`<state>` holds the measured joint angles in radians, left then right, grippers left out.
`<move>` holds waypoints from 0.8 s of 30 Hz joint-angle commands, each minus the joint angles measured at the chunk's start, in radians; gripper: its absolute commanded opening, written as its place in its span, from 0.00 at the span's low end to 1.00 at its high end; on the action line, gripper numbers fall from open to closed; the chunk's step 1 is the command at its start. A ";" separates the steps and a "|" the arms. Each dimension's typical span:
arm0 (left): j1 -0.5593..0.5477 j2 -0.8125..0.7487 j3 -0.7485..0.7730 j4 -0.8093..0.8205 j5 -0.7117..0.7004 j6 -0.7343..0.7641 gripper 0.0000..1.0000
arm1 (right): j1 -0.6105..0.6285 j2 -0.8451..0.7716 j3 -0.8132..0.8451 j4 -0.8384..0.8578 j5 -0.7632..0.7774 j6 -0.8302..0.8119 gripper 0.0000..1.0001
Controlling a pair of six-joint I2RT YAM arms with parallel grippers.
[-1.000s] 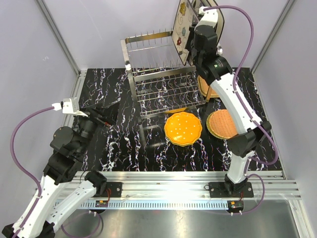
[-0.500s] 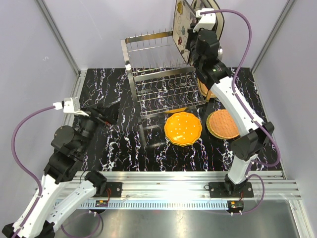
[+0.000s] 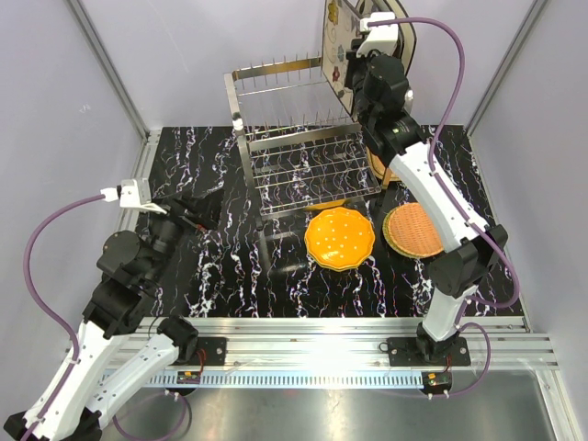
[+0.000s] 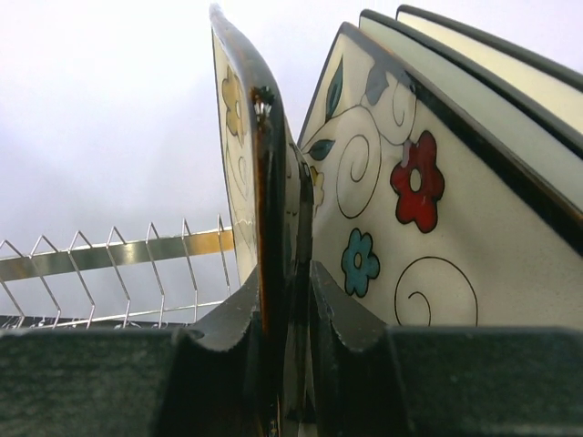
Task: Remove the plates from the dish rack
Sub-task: Grab a plate with the right arm
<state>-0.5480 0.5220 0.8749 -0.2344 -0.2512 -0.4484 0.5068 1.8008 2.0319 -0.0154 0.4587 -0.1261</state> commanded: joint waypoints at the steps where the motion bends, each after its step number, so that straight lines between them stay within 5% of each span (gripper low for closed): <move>1: 0.003 0.010 0.029 0.049 -0.003 0.013 0.99 | -0.002 -0.055 0.086 0.368 0.011 -0.049 0.00; 24: 0.003 0.024 0.038 0.061 0.009 0.013 0.99 | -0.002 -0.044 0.183 0.422 -0.003 -0.096 0.00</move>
<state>-0.5480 0.5350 0.8749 -0.2306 -0.2504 -0.4484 0.5079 1.8286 2.0899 0.0864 0.4583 -0.2005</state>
